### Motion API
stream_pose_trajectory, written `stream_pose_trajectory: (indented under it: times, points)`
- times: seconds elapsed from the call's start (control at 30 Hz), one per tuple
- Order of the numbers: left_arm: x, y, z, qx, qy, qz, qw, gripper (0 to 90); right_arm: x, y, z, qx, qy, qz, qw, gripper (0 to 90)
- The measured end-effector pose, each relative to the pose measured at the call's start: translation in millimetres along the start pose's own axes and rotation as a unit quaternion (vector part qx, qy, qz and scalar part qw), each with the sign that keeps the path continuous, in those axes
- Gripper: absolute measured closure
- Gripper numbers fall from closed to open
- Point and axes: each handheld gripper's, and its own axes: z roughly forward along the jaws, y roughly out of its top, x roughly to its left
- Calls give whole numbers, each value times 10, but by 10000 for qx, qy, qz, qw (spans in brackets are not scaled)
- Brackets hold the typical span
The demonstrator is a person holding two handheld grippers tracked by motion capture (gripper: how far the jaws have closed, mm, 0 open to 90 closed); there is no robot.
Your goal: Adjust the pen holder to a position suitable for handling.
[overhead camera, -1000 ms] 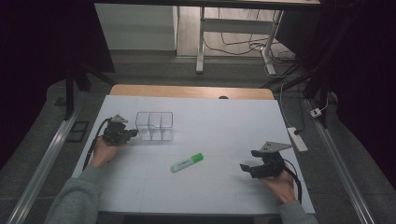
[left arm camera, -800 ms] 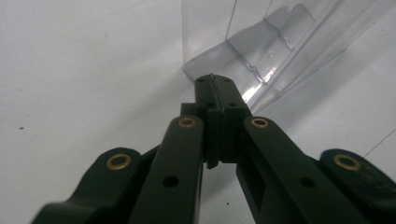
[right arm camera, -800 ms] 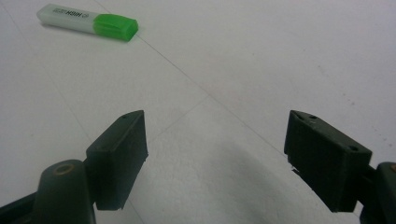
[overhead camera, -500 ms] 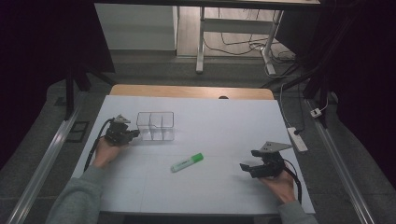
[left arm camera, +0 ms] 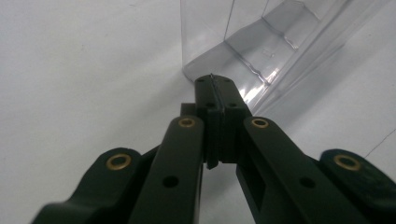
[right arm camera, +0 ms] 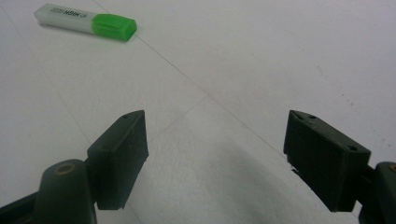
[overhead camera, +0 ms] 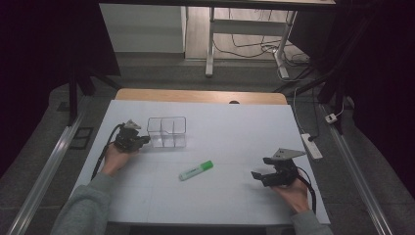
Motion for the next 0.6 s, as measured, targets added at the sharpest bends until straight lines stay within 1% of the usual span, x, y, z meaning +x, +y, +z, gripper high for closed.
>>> stream_pose_trajectory:
  times: [0.6]
  points:
    - [-135, 139, 131, -7, -140, 130, 9998, 887, 7, -1, 5, 15, -12, -3, 10000, 214]
